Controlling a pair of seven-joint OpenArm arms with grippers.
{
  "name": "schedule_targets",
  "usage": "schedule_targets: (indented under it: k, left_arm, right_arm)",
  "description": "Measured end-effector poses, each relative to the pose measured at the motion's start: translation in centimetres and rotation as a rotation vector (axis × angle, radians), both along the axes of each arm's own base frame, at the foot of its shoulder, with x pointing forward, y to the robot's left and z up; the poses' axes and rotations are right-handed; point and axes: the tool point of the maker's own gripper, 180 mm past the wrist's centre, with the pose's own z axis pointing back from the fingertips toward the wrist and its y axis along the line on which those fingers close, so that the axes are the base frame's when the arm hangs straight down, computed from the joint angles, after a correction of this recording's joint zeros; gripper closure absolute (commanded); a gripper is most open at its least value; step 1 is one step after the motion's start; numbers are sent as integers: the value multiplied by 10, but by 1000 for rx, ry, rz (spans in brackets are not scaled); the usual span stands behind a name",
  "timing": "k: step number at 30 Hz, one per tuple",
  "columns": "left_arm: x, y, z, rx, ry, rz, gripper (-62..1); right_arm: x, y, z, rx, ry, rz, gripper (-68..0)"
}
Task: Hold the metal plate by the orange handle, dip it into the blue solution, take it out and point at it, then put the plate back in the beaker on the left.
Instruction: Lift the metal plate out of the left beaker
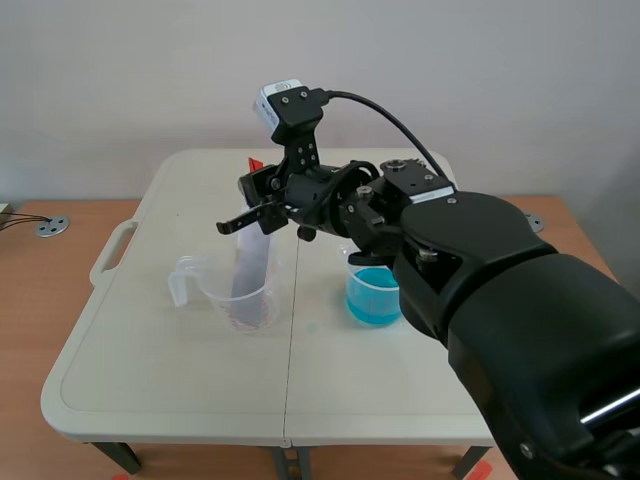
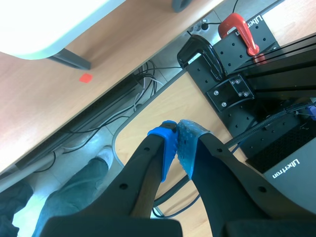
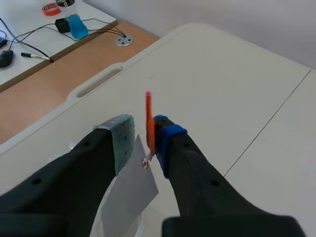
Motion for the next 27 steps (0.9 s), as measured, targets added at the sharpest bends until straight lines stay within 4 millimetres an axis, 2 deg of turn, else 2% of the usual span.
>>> schedule_targets:
  k: [2,13,22,27]
  left_arm:
    - [0,0,0,0,0,0,-17]
    - [0,0,0,0,0,0,-17]
    - [0,0,0,0,0,0,-17]
    - [0,0,0,0,0,0,-17]
  right_arm:
    - [0,0,2,7,-6,-1,-11]
    - [-19,19,16,88,-35,148,-13]
    - [-45,34,21,128,-18,312,-13]
    - [-48,35,22,136,-20,328,-13]
